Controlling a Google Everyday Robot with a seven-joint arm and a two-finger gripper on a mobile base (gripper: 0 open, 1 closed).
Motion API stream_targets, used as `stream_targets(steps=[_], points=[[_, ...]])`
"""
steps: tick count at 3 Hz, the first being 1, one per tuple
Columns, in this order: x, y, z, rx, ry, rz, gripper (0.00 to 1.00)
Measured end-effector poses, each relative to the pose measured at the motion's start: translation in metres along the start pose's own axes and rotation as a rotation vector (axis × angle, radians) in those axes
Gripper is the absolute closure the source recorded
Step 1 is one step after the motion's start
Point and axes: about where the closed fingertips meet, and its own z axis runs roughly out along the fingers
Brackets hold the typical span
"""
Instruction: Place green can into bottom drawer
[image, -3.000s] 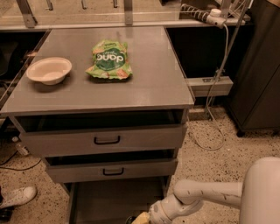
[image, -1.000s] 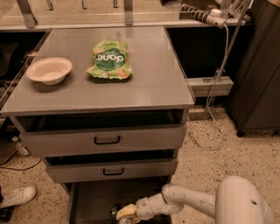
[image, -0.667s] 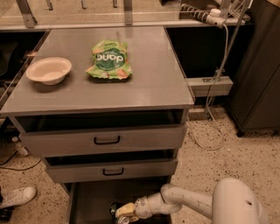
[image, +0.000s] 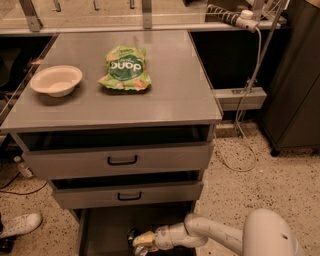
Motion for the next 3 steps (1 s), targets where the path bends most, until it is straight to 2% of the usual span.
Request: stream_targets(steps=[1, 3], points=[[-0.005, -0.009, 0.001, 0.009, -0.047, 0.000, 1.00], [-0.012, -0.023, 0.004, 0.028, -0.096, 0.002, 1.00]])
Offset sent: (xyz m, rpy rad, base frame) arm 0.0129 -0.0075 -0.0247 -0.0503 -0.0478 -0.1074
